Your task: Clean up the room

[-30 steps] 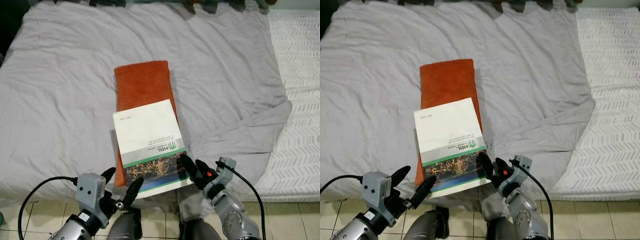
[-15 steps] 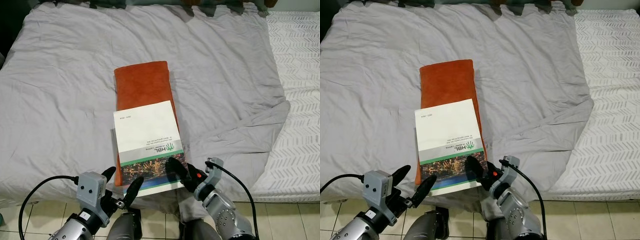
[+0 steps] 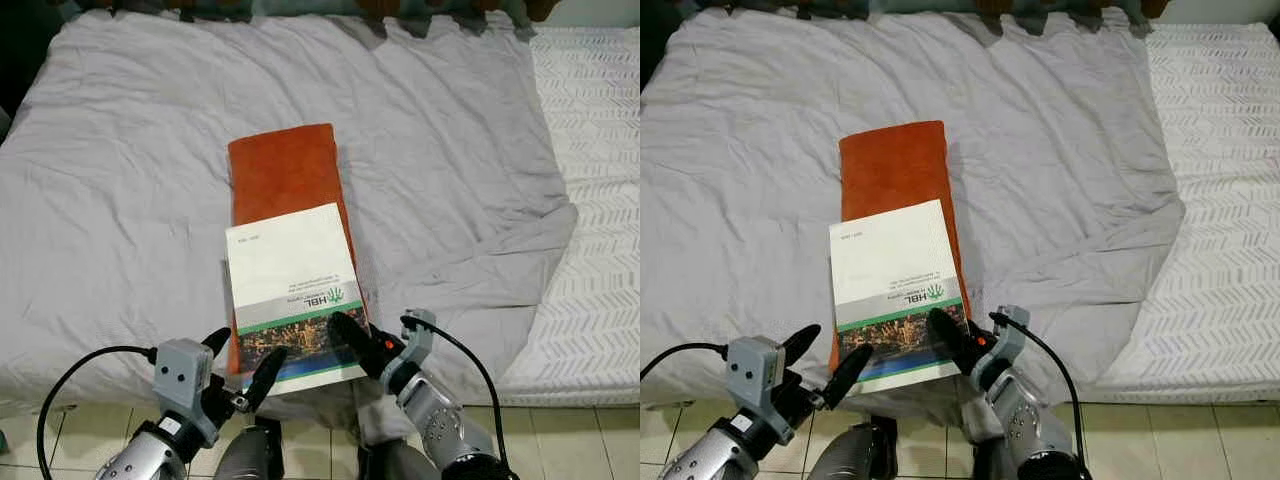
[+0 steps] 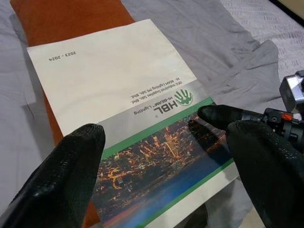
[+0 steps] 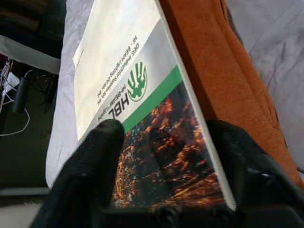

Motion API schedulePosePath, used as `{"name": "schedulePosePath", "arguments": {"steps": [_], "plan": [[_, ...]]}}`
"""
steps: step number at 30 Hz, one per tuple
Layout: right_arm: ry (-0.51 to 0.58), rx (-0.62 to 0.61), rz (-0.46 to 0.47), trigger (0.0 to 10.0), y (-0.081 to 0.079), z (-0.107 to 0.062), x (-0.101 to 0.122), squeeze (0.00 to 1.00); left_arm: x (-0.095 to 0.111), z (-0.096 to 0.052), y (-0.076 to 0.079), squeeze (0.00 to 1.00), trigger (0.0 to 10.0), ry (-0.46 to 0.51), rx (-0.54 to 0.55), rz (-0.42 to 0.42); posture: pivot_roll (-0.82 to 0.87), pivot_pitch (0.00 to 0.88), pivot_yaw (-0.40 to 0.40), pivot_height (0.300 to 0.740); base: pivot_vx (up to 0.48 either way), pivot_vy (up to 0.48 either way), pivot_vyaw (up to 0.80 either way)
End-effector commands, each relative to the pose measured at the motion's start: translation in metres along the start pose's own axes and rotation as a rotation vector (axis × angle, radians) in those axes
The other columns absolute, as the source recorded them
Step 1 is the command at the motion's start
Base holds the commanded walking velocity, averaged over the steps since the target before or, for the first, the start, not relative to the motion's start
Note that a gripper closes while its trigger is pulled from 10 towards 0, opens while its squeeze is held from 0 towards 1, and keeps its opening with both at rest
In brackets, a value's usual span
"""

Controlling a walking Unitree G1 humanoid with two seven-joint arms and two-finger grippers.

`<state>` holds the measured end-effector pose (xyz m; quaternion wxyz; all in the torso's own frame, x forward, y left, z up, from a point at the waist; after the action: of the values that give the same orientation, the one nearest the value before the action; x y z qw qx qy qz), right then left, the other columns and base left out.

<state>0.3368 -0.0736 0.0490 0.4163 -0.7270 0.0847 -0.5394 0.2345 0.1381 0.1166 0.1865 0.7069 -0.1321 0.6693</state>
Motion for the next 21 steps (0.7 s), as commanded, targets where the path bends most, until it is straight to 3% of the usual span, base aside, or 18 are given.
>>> {"name": "schedulePosePath", "arguments": {"steps": [1, 9, 13, 21], "plan": [[-0.046, -0.012, 0.043, 0.0, 0.003, -0.004, -0.019, 0.00, -0.011, -0.005, -0.004, 0.00, 10.0, -0.046, 0.020, 0.004, 0.20, 0.382, -0.011, 0.740, 0.000, 0.000, 0.00], [-0.036, -0.033, 0.068, 0.0, 0.008, -0.005, -0.019, 0.00, -0.012, 0.002, -0.006, 0.00, 10.0, -0.039, 0.015, 0.015, 0.18, 0.366, -0.014, 0.740, 0.000, 0.000, 0.00], [-0.012, -0.050, 0.094, 0.0, 0.012, -0.005, -0.010, 0.00, -0.012, 0.014, -0.006, 0.00, 10.0, -0.018, 0.012, 0.023, 0.17, 0.347, -0.031, 0.740, 0.000, 0.000, 0.00], [0.014, -0.033, 0.086, 0.0, 0.011, 0.001, 0.014, 0.00, -0.013, 0.041, -0.004, 0.00, 10.0, 0.032, 0.014, 0.021, 0.12, 0.226, -0.100, 0.740, 0.000, 0.000, 0.00]]}}
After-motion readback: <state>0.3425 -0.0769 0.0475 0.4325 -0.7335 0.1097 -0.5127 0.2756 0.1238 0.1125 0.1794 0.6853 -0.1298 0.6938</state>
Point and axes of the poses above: a point about 5 cm out from each wrist's last joint towards the gripper, its own z axis pointing out of the wrist towards the gripper, its own x axis along the axis of the wrist's last joint, y = z × x, the point moved 4 cm from there along z, pointing out of the wrist towards the gripper
